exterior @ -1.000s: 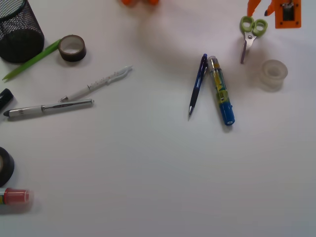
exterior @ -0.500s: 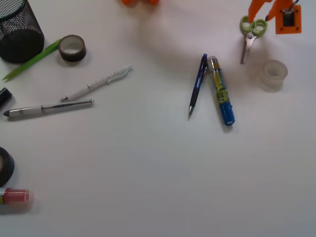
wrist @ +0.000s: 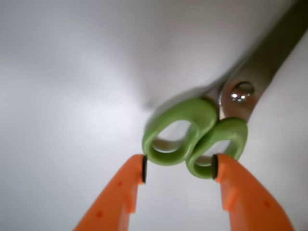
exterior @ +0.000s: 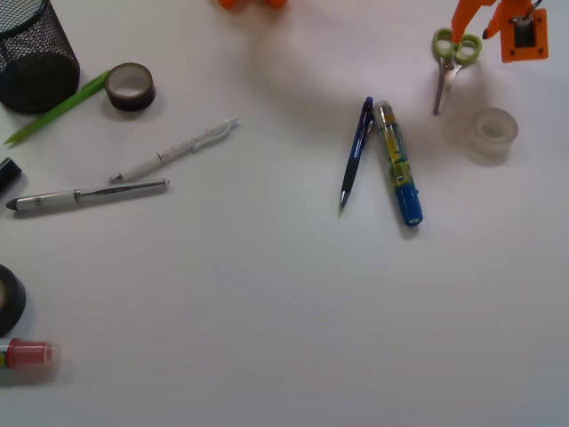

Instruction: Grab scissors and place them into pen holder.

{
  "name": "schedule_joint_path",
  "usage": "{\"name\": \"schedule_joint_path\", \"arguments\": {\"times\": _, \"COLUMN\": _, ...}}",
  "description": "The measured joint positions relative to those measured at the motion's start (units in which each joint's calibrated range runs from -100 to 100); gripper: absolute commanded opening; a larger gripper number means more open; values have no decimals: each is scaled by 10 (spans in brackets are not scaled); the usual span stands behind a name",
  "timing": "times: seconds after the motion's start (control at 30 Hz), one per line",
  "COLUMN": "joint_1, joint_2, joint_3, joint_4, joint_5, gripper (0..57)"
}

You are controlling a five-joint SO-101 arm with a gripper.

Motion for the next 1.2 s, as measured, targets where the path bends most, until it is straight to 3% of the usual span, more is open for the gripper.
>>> {"name": "schedule_joint_path", "arguments": {"times": 0.87, "joint_1": -16, "joint_2": 54, "joint_3": -10, "joint_4": -92, "joint_5": 1, "gripper": 154}}
{"name": "schedule_joint_path", "arguments": {"times": 0.93, "joint_1": -15, "joint_2": 57, "joint_3": -12, "joint_4": -92, "joint_5": 1, "gripper": 127}}
{"name": "schedule_joint_path", "arguments": {"times": 1.03, "joint_1": -16, "joint_2": 57, "joint_3": -12, "joint_4": -92, "joint_5": 16, "gripper": 14}}
{"name": "schedule_joint_path", "arguments": {"times": 1.2, "joint_1": -4, "joint_2": 71, "joint_3": -15, "joint_4": -93, "joint_5": 60, "gripper": 2}}
